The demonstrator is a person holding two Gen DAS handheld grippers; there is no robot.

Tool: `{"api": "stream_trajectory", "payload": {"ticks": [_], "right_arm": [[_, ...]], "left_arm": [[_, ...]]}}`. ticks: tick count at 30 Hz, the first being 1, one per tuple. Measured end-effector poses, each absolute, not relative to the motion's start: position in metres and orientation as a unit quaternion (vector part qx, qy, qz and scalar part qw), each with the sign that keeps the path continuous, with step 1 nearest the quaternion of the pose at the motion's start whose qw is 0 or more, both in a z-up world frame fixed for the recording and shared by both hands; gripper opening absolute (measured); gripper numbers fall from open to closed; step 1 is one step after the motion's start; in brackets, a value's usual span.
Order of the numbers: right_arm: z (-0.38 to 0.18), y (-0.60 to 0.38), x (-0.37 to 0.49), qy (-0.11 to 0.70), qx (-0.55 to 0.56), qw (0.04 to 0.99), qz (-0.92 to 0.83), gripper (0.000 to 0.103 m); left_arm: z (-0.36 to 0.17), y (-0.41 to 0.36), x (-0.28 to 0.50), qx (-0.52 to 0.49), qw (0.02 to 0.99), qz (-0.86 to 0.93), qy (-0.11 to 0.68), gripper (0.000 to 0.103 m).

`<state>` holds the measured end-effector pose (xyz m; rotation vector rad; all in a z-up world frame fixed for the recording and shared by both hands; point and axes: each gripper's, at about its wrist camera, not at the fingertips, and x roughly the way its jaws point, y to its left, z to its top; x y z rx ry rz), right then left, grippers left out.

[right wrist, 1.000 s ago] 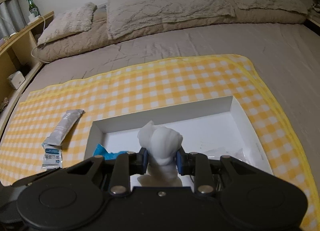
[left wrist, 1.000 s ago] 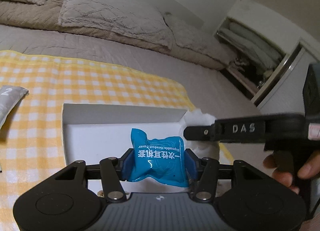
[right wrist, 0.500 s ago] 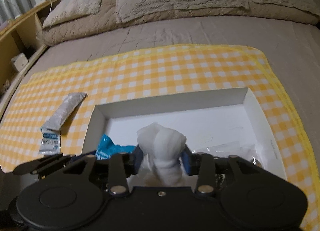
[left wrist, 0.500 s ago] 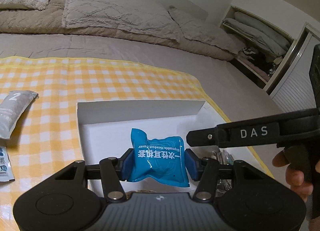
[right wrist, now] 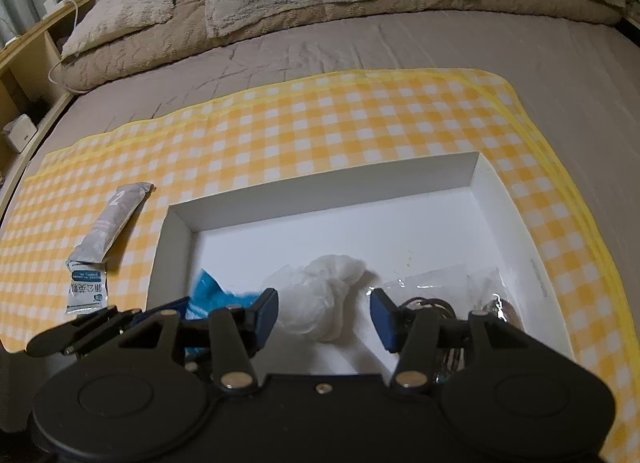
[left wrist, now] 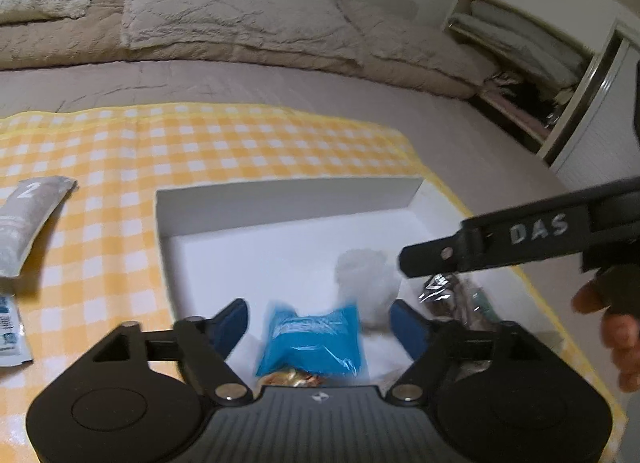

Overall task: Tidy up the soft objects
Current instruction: 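Raise both open grippers out of the box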

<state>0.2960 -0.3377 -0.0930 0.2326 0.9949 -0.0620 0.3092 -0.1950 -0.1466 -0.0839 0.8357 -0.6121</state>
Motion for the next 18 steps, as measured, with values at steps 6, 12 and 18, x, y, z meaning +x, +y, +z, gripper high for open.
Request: {"api": "stream_trajectory", "payload": {"ticks": [6,12,18], "right_arm": [[-0.091,-0.337,0.293,0.477,0.108,0.871,-0.030,0.057],[-0.089,-0.334,0.289,0.479,0.102,0.871,-0.031,0.067],[-0.084,-0.337,0.283,0.464,0.107,0.879,-0.041,0.070]], "left_arm": [[-0.148,-0.196,0.307,-0.015,0.867,-0.284,0.409,0.093],[-0.145,-0.198,0.299,0.011,0.866,-0.291,0.406,0.096],[-0.137,-0.203,0.296,0.073,0.873,-0.285,0.390,0.066]]}}
